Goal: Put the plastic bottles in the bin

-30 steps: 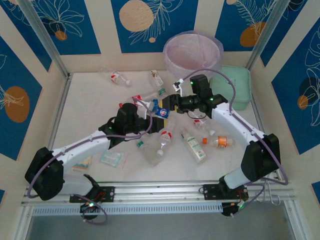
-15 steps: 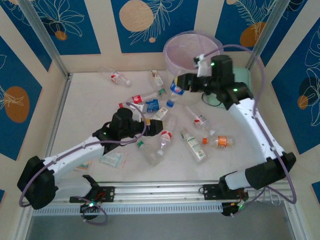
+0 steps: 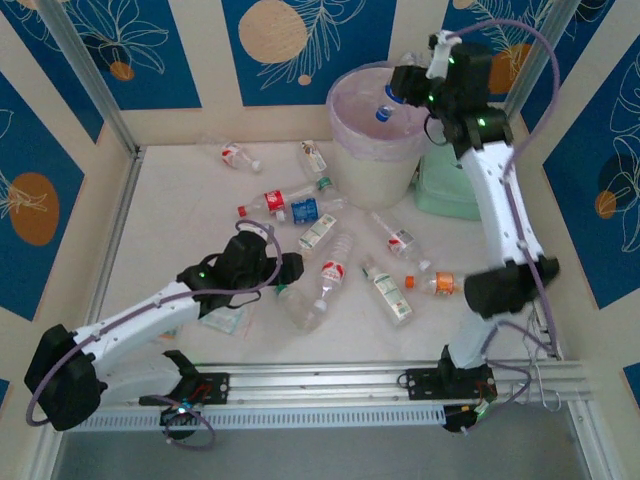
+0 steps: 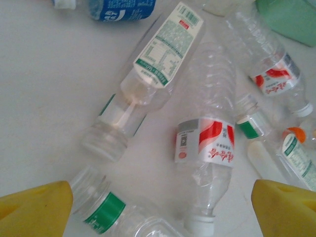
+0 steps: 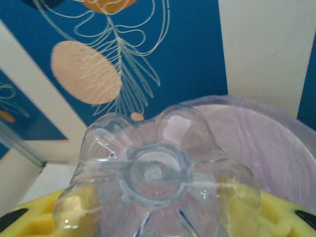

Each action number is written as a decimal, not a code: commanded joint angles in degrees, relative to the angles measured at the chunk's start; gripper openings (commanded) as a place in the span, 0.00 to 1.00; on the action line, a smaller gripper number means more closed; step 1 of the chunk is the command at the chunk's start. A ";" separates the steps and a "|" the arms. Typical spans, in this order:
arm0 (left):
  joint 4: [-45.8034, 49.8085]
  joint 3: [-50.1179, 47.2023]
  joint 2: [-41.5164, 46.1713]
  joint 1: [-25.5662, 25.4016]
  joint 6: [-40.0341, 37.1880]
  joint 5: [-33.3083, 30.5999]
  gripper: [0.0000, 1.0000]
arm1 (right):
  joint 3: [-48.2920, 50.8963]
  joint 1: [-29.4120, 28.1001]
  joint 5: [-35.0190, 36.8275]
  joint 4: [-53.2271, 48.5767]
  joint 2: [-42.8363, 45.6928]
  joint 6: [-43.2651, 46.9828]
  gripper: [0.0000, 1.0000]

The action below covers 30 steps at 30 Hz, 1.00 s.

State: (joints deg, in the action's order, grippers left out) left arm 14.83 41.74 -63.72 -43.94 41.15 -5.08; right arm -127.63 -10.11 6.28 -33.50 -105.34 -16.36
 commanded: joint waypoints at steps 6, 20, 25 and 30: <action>4.48 -1.97 6.04 -1.29 1.74 -2.52 0.91 | -37.52 -2.34 4.47 -26.84 -28.21 5.08 0.00; 11.23 -1.24 9.93 -1.32 1.62 -6.37 0.91 | -26.86 -4.18 2.96 -23.51 -34.88 2.94 0.27; 13.09 0.24 9.78 -1.27 0.53 -6.96 0.94 | -25.04 -4.11 2.11 -21.89 -35.18 2.18 0.72; 15.52 1.40 10.16 -1.32 -0.89 -7.04 0.99 | -27.28 -3.72 1.72 -22.32 -34.76 3.05 0.93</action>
State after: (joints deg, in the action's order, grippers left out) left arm 27.73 40.99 -54.68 -44.75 41.93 -11.03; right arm -152.70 -13.91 8.99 -55.33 -140.38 -13.78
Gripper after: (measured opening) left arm 0.991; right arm 0.908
